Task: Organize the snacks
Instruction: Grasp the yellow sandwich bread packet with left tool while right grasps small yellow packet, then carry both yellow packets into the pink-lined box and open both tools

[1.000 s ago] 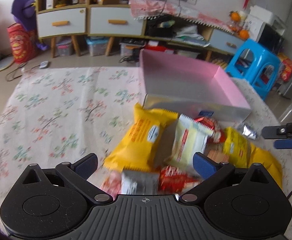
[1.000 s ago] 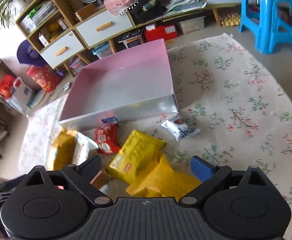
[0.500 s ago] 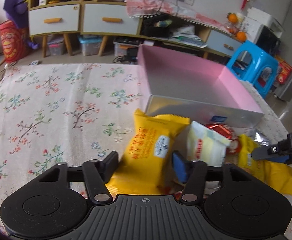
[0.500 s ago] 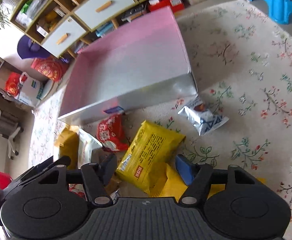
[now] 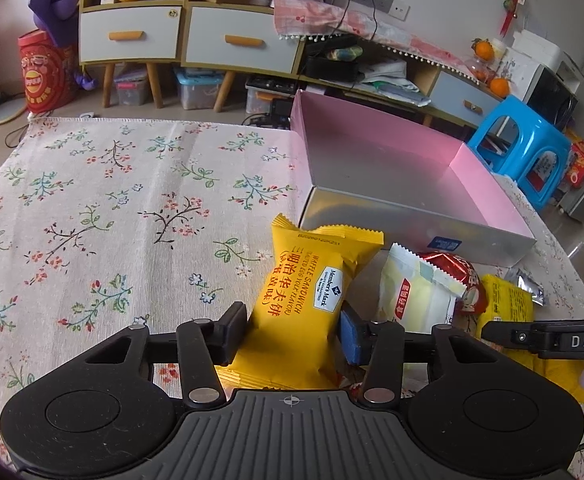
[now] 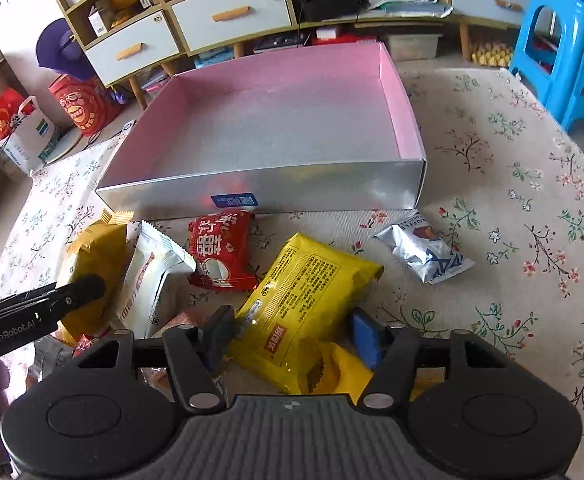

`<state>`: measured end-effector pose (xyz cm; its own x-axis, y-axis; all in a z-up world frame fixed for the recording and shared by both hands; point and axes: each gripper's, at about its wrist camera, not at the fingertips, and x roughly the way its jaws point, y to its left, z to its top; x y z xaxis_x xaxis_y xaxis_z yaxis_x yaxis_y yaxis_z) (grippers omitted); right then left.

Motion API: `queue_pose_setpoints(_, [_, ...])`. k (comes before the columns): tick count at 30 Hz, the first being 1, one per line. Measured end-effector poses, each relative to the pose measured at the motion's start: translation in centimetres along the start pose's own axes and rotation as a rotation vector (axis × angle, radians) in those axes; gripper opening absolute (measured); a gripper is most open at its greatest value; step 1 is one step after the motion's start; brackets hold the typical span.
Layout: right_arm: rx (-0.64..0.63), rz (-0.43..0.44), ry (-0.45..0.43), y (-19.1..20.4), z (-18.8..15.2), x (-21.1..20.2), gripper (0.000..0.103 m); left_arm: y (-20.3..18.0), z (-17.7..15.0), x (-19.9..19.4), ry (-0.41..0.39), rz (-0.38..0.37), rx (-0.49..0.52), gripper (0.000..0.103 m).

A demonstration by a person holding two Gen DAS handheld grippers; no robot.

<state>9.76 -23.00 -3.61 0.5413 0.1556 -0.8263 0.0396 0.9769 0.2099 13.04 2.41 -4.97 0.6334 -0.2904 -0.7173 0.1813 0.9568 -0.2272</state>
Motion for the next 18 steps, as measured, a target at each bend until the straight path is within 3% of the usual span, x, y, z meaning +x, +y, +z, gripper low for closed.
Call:
queue_pose_setpoints(3, [0.016,0.002,-0.007,-0.3,0.0,-0.2,0.037,0.1,0.0,-0.2,0.006,-0.002,-0.023,0.043])
queue_pose_setpoints(11, [0.098,0.037,0.018,-1.7,0.3,-0.8,0.03,0.6,0.1,-1.1,0.029,-0.021,-0.101,0.037])
queue_pose_setpoints(15, [0.159,0.076,0.034,-2.9,0.4,-1.4,0.019,0.7,-0.1,-1.4,0.048,-0.026,-0.124,0.036])
queue_pose_setpoints(18, [0.172,0.098,0.041,-3.0,0.6,-1.7,0.017,0.6,-0.1,-1.7,0.044,-0.017,-0.119,0.036])
